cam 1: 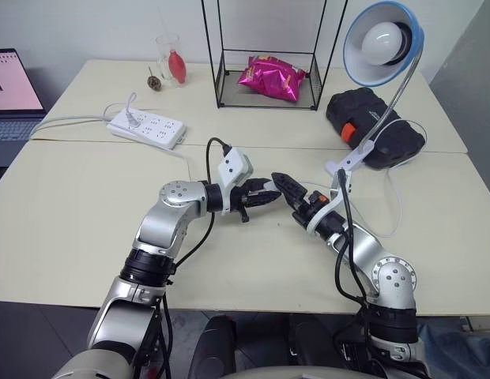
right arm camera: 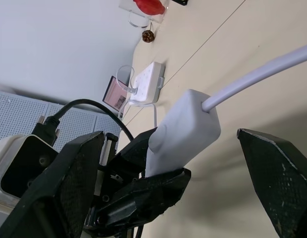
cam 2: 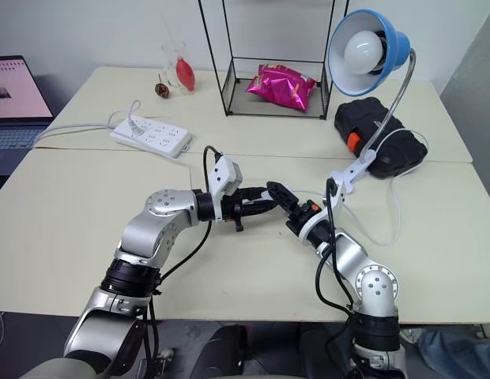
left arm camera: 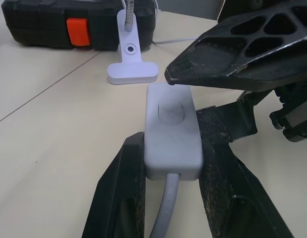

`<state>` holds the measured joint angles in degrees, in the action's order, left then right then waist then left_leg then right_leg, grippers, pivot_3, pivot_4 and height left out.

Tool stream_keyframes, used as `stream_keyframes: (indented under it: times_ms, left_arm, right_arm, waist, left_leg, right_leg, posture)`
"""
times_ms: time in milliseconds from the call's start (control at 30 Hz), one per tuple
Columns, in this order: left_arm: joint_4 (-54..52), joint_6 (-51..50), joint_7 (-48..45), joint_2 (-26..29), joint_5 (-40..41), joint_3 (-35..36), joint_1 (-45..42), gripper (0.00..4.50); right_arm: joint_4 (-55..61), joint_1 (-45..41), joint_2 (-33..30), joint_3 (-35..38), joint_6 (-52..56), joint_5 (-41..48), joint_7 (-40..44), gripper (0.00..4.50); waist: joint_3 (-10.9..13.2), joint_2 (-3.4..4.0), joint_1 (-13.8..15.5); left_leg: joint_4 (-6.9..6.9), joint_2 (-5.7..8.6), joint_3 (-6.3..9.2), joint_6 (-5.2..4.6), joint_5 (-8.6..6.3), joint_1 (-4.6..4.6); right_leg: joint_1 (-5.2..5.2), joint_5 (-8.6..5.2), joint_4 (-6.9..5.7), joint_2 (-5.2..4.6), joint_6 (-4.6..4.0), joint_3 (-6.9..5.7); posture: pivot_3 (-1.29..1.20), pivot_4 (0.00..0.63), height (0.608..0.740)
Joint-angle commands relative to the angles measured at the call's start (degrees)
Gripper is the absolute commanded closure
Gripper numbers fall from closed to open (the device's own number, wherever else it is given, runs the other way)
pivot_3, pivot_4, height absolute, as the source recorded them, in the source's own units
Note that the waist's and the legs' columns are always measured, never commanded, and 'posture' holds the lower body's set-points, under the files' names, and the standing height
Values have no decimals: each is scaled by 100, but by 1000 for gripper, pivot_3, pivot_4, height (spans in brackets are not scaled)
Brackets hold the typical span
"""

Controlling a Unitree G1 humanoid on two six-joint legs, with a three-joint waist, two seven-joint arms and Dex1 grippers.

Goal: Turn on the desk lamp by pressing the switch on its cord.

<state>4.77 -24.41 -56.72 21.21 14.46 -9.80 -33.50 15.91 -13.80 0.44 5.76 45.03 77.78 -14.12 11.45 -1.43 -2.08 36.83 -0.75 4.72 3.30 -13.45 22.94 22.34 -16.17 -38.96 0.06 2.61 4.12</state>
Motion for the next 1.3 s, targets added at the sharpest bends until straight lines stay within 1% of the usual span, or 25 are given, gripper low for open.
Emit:
stream_keyframes:
  times_ms: [33,300,333,400,667,767,833,900,1233,1300]
  left_arm:
    - [-215,59,-5,59,23,-25,-22,3401]
    - [-208,58,-28,78,23,-27,-34,3401]
    - [-204,58,-28,79,25,-26,-38,3401]
    - [-199,59,-26,81,28,-25,-45,3401]
    - [-247,53,-48,69,53,-40,-30,3401]
    - [-255,56,-48,68,51,-47,-22,3401]
    - [-272,50,-52,74,54,-54,-23,3401]
    - [-278,51,-47,81,62,-62,-25,3401]
    - [-277,75,1,69,68,-67,-18,3401]
    - [-272,92,30,57,56,-63,-14,3401]
  right_arm:
    - [145,-21,44,69,-51,199,14,0]
    - [162,62,110,42,-43,228,7,0]
    - [156,70,117,42,-39,234,0,373]
    - [143,80,123,41,-40,246,-10,651]
    - [66,61,155,8,-17,246,-31,2787]
    - [52,50,153,-12,2,230,-27,3480]
    - [55,38,140,-12,14,245,-40,3764]
    - [56,32,129,-16,12,248,-53,3836]
    - [40,12,81,-13,1,227,27,3850]
    - [56,18,-8,-21,53,218,130,3150]
  waist:
    - [0,0,0]
    - [0,0,-2]
    - [0,0,-2]
    - [0,0,-3]
    - [0,1,-13]
    - [0,1,-17]
    - [1,1,-18]
    - [1,1,-19]
    - [1,2,-25]
    - [1,1,-25]
  left_leg:
    - [0,0,0,0,0,0]
    - [-2,0,1,0,0,0]
    - [-2,0,1,0,0,0]
    - [-2,0,0,0,0,0]
    - [-3,-1,0,0,0,0]
    - [-6,-1,1,0,0,0]
    - [-8,-1,0,0,0,1]
    - [-8,-1,0,0,0,1]
    - [-10,-1,0,0,0,2]
    - [-10,-1,1,0,0,2]
  right_leg:
    - [0,0,0,0,0,0]
    - [1,-1,0,0,0,0]
    - [1,-1,0,0,0,0]
    - [1,-2,1,0,0,0]
    - [1,-5,1,0,4,0]
    - [2,-5,2,0,5,0]
    - [3,-6,2,0,4,0]
    - [3,-7,3,0,5,0]
    - [4,-9,3,0,5,-1]
    - [4,-9,4,0,5,-1]
  posture:
    - [0,150,740]
    - [0,150,740]
    - [0,150,740]
    - [0,150,740]
    - [0,150,740]
    - [0,150,740]
    - [0,150,740]
    - [0,150,740]
    - [0,150,740]
    - [0,150,740]
